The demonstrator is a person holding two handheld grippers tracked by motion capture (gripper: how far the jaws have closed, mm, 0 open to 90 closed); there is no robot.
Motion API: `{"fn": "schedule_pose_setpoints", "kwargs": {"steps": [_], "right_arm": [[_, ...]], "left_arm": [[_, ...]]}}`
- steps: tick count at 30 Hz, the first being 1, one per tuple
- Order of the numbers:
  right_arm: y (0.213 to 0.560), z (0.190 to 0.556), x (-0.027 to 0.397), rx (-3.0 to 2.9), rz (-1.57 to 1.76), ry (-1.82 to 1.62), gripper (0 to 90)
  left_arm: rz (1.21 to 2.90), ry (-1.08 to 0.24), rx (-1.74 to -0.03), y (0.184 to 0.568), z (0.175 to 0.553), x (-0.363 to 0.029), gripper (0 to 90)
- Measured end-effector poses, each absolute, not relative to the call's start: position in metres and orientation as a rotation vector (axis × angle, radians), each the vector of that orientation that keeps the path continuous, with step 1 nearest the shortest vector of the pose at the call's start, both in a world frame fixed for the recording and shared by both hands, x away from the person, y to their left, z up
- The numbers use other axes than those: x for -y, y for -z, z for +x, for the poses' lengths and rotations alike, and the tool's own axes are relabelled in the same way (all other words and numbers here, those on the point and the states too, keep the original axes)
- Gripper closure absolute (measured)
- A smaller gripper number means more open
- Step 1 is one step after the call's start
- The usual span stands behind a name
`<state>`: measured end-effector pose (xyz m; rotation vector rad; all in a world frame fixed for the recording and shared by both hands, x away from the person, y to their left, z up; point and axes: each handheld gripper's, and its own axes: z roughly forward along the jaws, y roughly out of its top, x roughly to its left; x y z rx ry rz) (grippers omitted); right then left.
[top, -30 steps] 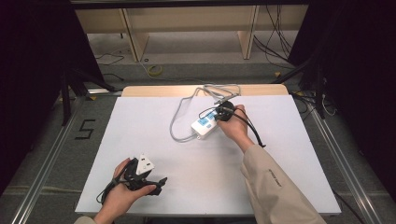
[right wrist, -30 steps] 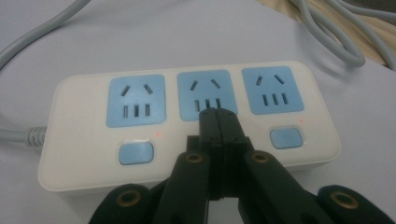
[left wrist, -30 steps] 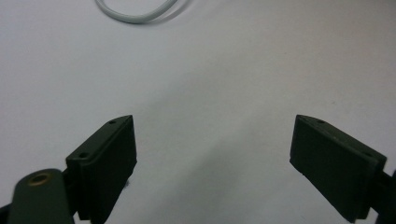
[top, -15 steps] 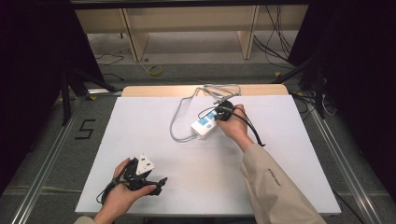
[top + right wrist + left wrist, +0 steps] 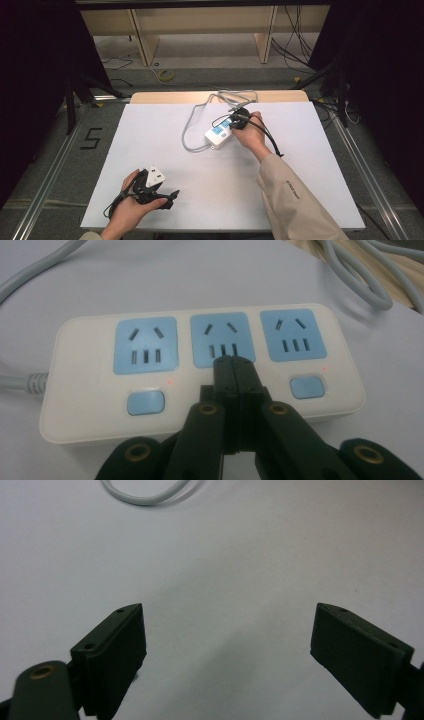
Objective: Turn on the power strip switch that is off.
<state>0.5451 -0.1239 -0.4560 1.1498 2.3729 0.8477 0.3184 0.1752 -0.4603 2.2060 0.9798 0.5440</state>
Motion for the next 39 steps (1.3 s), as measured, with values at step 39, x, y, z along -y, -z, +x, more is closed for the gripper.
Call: {"fn": "schedule_pose_setpoints", "kwargs": {"steps": [39], "right_arm": [[0.4568,0.5453,0.1243,-2.373,1.161,-0.852,90.0]], "left_arm": [[2.203,-0.545,-0.98,0.4607,0.3184,-0.1747,14.2]]}}
